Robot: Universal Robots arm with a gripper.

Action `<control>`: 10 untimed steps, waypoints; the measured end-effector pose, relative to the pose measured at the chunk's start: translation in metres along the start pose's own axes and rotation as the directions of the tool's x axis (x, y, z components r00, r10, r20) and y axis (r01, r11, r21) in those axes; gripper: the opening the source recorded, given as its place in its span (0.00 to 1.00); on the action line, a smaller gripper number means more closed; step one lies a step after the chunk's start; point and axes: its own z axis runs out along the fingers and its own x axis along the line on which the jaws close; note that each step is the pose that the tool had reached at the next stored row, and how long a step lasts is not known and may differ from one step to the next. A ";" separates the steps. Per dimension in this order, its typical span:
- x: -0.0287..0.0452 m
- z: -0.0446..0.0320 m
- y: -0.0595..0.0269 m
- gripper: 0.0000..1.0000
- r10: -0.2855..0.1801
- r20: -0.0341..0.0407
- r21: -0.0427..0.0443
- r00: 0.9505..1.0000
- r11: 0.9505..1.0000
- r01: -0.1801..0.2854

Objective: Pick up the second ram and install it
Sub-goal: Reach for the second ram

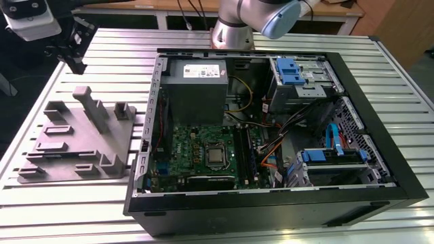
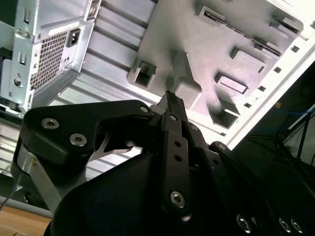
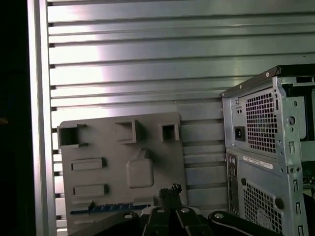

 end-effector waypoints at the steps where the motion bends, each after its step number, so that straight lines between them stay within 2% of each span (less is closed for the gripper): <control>1: 0.0023 0.0010 -0.0003 0.10 0.000 0.000 0.000 1.000 1.000 0.000; 6: 0.0117 0.0058 -0.0020 0.10 0.000 0.000 0.000 1.000 1.000 0.000; 10: 0.0159 0.0090 -0.0045 0.10 0.000 0.000 0.000 1.000 1.000 0.000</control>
